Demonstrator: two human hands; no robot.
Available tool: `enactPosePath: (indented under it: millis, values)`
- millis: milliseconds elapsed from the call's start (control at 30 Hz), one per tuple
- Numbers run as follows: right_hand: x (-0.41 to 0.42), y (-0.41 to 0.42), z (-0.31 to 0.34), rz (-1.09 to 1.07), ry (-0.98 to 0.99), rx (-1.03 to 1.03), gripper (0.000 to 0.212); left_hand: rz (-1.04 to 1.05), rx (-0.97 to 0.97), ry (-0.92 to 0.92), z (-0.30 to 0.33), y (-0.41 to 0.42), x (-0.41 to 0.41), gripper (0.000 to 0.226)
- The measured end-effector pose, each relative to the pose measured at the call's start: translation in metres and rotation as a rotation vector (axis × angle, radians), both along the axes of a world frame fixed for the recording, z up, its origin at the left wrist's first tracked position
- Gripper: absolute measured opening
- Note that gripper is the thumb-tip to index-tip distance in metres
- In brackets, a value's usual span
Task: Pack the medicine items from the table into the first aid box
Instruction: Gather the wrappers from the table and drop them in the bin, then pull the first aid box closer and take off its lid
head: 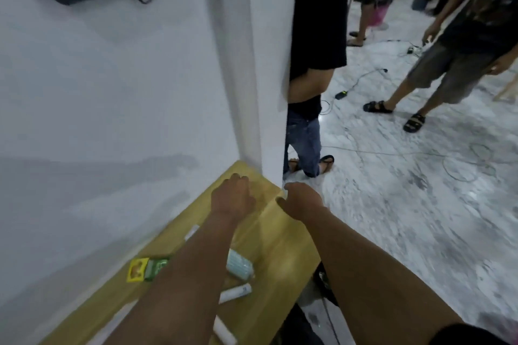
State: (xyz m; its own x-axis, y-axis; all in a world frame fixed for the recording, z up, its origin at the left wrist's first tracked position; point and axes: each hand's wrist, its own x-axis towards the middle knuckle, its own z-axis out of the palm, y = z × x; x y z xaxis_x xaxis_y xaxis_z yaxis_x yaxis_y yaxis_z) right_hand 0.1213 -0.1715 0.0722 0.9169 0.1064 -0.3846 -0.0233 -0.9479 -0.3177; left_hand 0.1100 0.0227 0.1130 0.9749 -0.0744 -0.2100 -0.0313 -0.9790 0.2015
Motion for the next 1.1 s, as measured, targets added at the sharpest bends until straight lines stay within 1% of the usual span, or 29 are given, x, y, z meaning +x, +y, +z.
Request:
enactPosePath:
  millis: [67,200,333,467,633,767,867,1000,1067,1100]
  values:
    - [-0.004,0.043,0.012,0.098,-0.049,0.008,0.057,0.093,0.017,-0.023,0.013,0.04,-0.023,0.046]
    - [-0.025,0.127,0.036,0.273,-0.098,0.063,0.065,0.271,0.056,-0.065,0.034,0.117,-0.082,0.043]
    - [-0.056,0.198,0.054,0.42,-0.157,0.05,0.059,0.441,0.087,-0.079,0.043,0.178,-0.142,0.043]
    - [-0.082,0.245,0.049,0.544,-0.223,0.029,0.053,0.566,0.075,-0.076,0.029,0.217,-0.19,0.046]
    - [-0.095,0.276,0.017,0.618,-0.288,0.016,0.051,0.614,0.083,-0.103,-0.016,0.243,-0.221,0.048]
    - [-0.092,0.294,-0.018,0.629,-0.4,0.032,0.05,0.637,0.132,-0.209,-0.055,0.26,-0.223,0.047]
    - [-0.095,0.309,-0.041,0.655,-0.518,0.073,0.048,0.654,0.192,-0.325,-0.079,0.27,-0.224,0.047]
    - [-0.108,0.31,-0.046,0.66,-0.633,0.158,0.048,0.662,0.244,-0.463,-0.077,0.267,-0.24,0.05]
    - [-0.128,0.296,-0.053,0.656,-0.678,0.211,0.048,0.696,0.238,-0.524,-0.08,0.253,-0.267,0.05]
    - [-0.14,0.286,-0.055,0.649,-0.669,0.233,0.048,0.712,0.217,-0.529,-0.079,0.243,-0.282,0.051]
